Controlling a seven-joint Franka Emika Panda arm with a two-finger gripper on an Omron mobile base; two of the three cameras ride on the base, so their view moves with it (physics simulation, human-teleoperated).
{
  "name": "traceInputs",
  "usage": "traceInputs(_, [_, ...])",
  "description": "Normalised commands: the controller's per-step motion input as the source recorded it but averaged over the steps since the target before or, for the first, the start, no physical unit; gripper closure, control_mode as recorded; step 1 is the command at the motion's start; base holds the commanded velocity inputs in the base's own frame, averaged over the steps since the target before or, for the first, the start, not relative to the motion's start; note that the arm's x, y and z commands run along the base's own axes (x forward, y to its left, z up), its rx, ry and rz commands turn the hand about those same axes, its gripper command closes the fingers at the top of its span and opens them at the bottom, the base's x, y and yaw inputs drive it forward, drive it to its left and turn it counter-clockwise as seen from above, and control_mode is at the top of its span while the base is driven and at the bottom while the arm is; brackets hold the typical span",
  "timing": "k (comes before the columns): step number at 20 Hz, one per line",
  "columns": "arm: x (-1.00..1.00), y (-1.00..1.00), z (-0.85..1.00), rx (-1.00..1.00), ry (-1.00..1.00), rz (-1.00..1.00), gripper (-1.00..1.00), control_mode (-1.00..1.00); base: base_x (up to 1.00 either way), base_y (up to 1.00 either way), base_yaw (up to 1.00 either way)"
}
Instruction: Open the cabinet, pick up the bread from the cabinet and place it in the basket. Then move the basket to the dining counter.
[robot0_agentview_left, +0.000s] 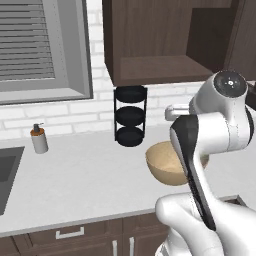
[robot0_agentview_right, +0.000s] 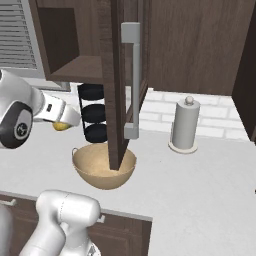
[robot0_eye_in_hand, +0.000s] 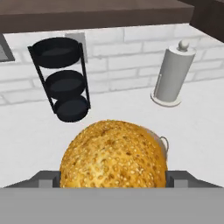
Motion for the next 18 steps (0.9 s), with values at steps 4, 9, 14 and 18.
traceInputs(4, [0.32, -0.01, -0.84, -0.03, 0.24, 0.00, 1.00, -1.00, 0.00, 0.00, 0.00])
traceInputs(9, [0.56, -0.06, -0.81, -0.02, 0.22, -0.03, 1.00, -1.00, 0.00, 0.00, 0.00])
traceInputs(14, [0.54, -0.10, -0.44, 0.13, 0.20, 0.01, 1.00, -1.00, 0.00, 0.00, 0.00])
traceInputs(18, [0.40, -0.13, -0.43, 0.20, 0.21, 0.01, 1.00, -1.00, 0.00, 0.00, 0.00])
